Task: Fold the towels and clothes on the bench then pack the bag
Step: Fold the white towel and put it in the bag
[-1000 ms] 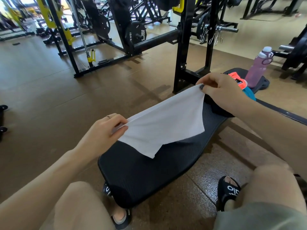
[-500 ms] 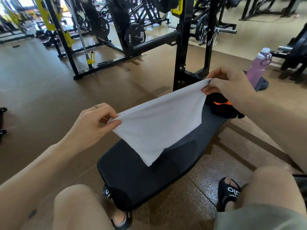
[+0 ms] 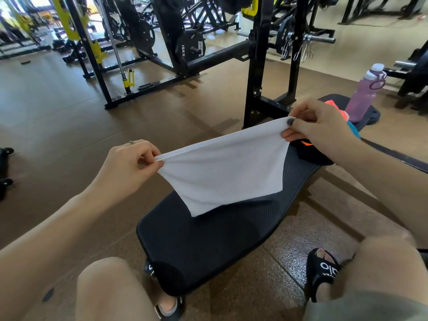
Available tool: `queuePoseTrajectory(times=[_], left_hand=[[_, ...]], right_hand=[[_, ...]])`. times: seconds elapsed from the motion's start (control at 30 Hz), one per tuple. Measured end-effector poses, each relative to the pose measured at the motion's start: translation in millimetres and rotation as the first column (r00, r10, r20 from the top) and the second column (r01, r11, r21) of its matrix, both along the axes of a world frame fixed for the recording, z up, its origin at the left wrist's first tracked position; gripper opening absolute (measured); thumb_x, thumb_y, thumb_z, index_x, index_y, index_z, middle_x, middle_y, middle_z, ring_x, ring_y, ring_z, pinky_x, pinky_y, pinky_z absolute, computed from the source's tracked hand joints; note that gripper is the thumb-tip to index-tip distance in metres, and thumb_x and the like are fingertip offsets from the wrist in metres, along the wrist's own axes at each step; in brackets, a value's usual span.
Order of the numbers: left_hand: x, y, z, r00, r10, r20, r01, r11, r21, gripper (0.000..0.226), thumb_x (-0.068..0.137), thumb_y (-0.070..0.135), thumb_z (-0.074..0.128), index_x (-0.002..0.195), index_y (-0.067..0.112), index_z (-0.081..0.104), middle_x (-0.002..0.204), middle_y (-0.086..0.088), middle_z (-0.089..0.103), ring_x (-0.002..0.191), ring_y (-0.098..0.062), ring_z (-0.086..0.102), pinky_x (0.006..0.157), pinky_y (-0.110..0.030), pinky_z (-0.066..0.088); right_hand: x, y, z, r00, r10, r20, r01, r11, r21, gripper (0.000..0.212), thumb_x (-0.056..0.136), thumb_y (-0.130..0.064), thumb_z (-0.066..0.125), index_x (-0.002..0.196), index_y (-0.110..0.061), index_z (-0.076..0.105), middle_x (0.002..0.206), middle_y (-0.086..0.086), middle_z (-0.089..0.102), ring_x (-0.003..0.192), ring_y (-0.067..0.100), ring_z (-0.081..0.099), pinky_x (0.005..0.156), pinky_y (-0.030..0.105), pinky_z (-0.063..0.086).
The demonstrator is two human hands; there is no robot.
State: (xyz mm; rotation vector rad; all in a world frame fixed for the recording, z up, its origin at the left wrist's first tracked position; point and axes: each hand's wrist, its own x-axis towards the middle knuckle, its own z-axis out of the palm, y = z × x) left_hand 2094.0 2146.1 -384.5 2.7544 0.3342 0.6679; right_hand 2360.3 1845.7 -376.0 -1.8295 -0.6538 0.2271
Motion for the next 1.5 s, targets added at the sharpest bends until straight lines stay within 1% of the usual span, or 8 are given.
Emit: queuePoseTrajectory(times=[0.17,0.33,0.47,0.6,0.77,1.07,1.27,1.5], left_hand=[[31,16,-10,0.993,0.119,-0.006,-0.119,0.984,-0.136,0.025,0.088,0.007,0.072,0.07,0.013,0.056,0.091,0.014,0.069,0.09,-0.003,0.065,0.082,-0.019,0.053],[48,43,-2,0.981,0.184,0.056,-0.176,0.976,-0.127,0.016,0.092,0.01,0.07,0.099,0.017,0.058,0.097,0.001,0.066,0.088,-0.013,0.065,0.076,-0.017,0.05],[31,42,-7,0.978,0.08,0.192,-0.089,0.995,0.04,0.006,0.095,0.008,0.065,0.1,0.011,0.065,0.101,-0.005,0.061,0.088,-0.02,0.063,0.083,-0.027,0.054],[1,9,-81,0.982,-0.156,-0.104,0.175,0.962,0.207,0.014,0.094,0.019,0.05,0.09,0.011,0.061,0.095,-0.004,0.057,0.079,-0.023,0.058,0.069,-0.032,0.048],[-12,-44,-185,0.796,-0.212,-0.566,0.319,0.943,0.095,0.007,0.095,0.022,0.052,0.09,0.021,0.057,0.097,0.004,0.061,0.087,-0.02,0.061,0.078,-0.031,0.05],[-24,-64,-211,0.756,-0.373,-0.538,0.421,0.906,-0.036,0.004,0.099,0.024,0.049,0.098,0.024,0.053,0.102,0.007,0.055,0.093,-0.015,0.055,0.075,-0.028,0.044],[-24,-77,-213,0.696,-0.42,-0.582,0.528,0.849,0.019,0.01,0.1,0.032,0.047,0.105,0.025,0.051,0.106,0.006,0.053,0.093,-0.017,0.056,0.078,-0.034,0.05],[11,-13,-190,0.917,-0.037,-0.398,-0.055,0.974,-0.218,0.029,0.099,0.038,0.055,0.127,0.028,0.054,0.103,0.013,0.06,0.086,-0.005,0.06,0.085,-0.035,0.054]], right_hand=[[18,38,-22,0.992,-0.027,0.124,0.048,0.984,-0.171,0.017,0.101,-0.006,0.054,0.113,-0.01,0.066,0.094,0.01,0.074,0.084,0.016,0.075,0.081,0.03,0.062],[38,82,-23,0.99,-0.111,0.089,0.113,0.993,-0.026,0.017,0.1,-0.005,0.053,0.096,-0.02,0.059,0.101,0.01,0.069,0.094,0.025,0.073,0.089,0.042,0.06],[25,74,-28,0.974,-0.132,0.182,0.117,0.989,0.092,0.021,0.099,-0.002,0.05,0.096,-0.021,0.059,0.098,0.0,0.066,0.091,0.008,0.069,0.082,0.018,0.056],[10,25,-113,0.95,0.014,0.313,0.061,0.972,-0.228,0.018,0.093,0.002,0.052,0.096,-0.012,0.063,0.09,0.005,0.068,0.081,0.018,0.063,0.072,0.032,0.049],[-11,-25,-225,0.91,0.325,0.258,-0.065,0.726,-0.684,0.017,0.092,0.0,0.049,0.095,-0.014,0.059,0.096,0.007,0.065,0.087,0.026,0.064,0.075,0.041,0.052],[-15,-55,-250,0.652,0.495,0.574,0.131,0.672,-0.729,0.044,0.068,0.012,0.076,0.109,-0.005,0.072,0.116,0.01,0.072,0.11,0.027,0.067,0.086,0.037,0.06],[-65,-33,-233,0.674,0.46,0.578,0.202,0.638,-0.743,0.037,0.064,0.004,0.065,0.099,-0.008,0.064,0.114,0.014,0.062,0.116,0.038,0.056,0.106,0.049,0.043],[-188,45,-210,0.614,0.681,0.399,-0.263,0.653,-0.71,0.019,0.088,-0.027,0.049,0.103,-0.019,0.056,0.1,0.001,0.057,0.093,0.023,0.055,0.078,0.037,0.046]])
